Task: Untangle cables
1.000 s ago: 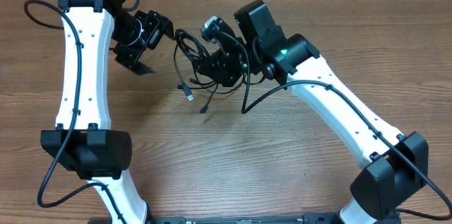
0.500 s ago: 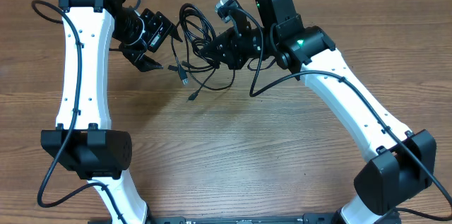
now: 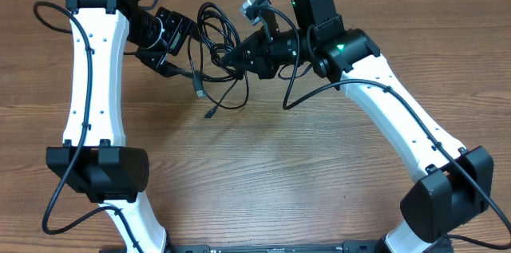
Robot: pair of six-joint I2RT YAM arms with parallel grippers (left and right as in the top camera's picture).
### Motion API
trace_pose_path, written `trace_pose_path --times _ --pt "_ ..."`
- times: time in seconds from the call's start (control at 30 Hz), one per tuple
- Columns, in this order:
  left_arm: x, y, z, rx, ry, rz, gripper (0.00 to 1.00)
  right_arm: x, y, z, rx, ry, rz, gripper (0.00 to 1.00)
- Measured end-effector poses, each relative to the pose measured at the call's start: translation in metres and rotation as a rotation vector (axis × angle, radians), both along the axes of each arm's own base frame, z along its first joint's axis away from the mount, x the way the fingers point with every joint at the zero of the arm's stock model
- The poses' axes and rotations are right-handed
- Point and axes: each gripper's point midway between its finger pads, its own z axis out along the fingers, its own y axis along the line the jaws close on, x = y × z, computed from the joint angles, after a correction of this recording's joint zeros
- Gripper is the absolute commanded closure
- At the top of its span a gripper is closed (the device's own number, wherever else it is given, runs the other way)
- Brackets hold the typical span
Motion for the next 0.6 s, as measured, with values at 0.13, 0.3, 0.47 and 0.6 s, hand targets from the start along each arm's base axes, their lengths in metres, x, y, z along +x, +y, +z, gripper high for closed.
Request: trace_pose_path --times 0.13,0.3,0.47,0.6 --pt "0.003 0.013 -0.001 0.01 0.022 0.076 0.25 -0.005 0.001 0.003 0.017 0.009 0.025 0.96" --pt "0.005 0.024 -0.002 0.011 0.031 0.127 0.25 -0.01 0.003 0.006 0.036 0.018 0.054 0.96" --pt "0.005 0.022 -0.001 0.001 0.033 0.125 0.25 -0.015 0.005 0.008 0.05 0.025 0.079 0.96" --pt "0.004 0.02 0.0 -0.012 0.037 0.121 0.34 -0.016 0.005 0.008 0.051 0.026 0.082 0.96"
